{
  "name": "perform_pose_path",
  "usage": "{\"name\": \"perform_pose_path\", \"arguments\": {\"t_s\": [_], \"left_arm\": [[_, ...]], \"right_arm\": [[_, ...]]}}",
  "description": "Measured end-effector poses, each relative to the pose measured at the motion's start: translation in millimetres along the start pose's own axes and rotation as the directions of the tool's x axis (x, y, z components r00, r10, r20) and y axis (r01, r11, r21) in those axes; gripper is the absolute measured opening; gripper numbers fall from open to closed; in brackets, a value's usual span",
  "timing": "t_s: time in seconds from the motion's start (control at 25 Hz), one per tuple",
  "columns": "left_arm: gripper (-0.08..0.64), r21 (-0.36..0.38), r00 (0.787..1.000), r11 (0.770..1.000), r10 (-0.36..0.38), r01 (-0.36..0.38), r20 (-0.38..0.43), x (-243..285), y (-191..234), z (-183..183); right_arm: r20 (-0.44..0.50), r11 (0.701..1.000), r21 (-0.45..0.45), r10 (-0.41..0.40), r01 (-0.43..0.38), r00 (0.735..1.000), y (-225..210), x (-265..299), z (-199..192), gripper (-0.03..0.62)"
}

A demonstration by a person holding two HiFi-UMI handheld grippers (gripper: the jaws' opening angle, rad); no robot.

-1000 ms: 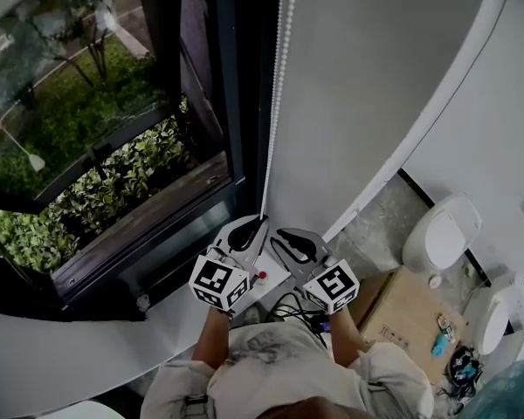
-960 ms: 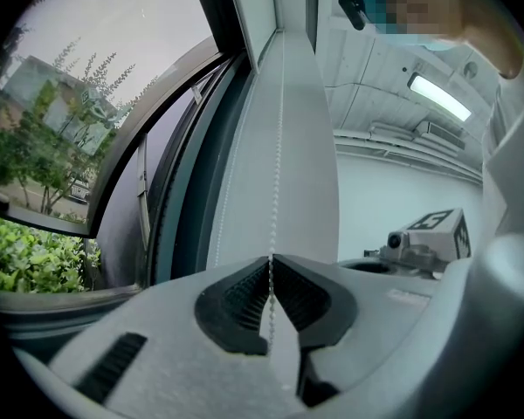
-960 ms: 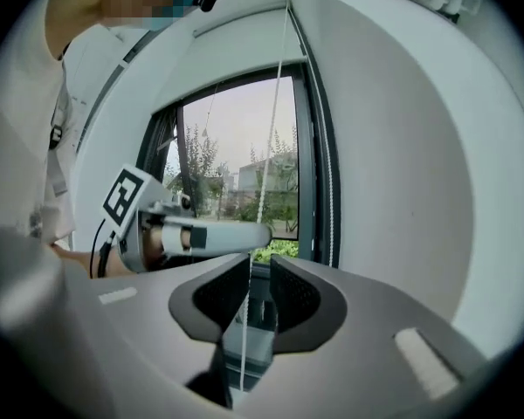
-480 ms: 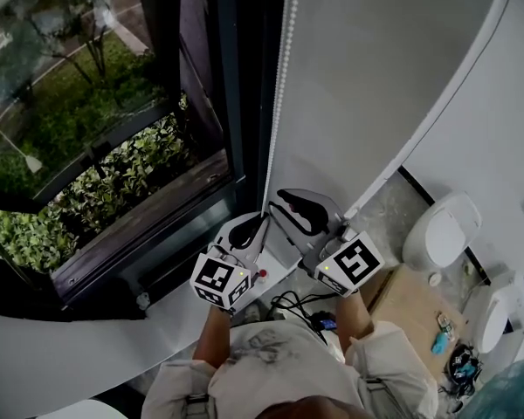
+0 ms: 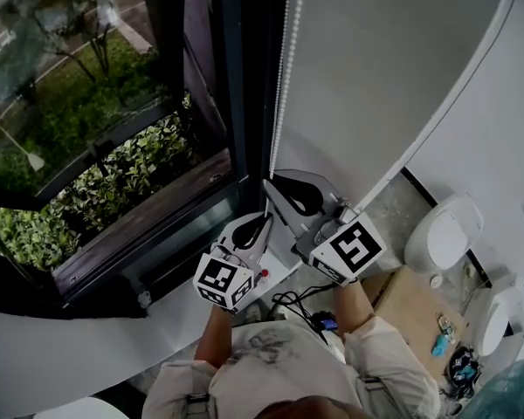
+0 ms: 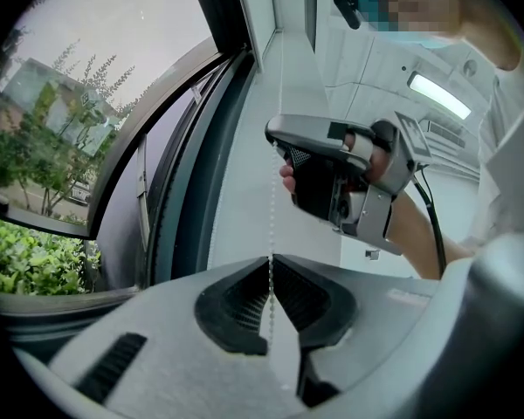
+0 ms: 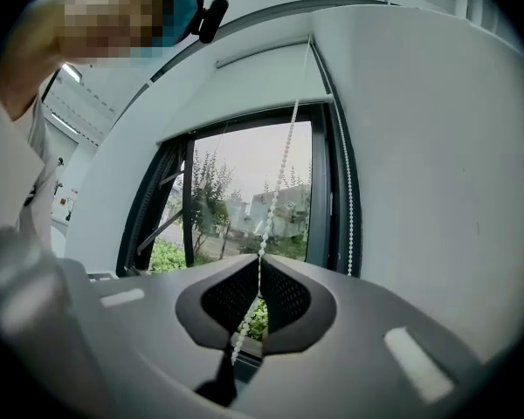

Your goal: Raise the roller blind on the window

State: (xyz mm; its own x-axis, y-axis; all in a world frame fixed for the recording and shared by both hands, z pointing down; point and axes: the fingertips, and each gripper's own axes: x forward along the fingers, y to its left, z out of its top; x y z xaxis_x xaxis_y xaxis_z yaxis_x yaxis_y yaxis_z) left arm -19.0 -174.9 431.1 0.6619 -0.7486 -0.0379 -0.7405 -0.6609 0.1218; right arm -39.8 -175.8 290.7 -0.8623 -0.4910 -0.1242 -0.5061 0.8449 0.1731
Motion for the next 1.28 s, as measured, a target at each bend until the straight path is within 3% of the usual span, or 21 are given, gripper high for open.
{"name": "perform_pose_path", "arguments": {"t_s": [0.2, 1.28], "left_arm": [[0.023, -0.011, 1.000, 1.000, -0.008, 0.008, -0.002, 2, 2, -4], [0.023, -0.068, 0.989, 0.998, -0.014, 0.004, -0.145, -2, 3, -91]], "right_arm": [[0.022, 0.999, 0.035, -0.031, 0.030, 0.999, -4, -2, -5, 0.011], [-0.090, 0.994, 0.090, -0.056, 0.064, 0.994, 14, -21, -86, 0.011]]}}
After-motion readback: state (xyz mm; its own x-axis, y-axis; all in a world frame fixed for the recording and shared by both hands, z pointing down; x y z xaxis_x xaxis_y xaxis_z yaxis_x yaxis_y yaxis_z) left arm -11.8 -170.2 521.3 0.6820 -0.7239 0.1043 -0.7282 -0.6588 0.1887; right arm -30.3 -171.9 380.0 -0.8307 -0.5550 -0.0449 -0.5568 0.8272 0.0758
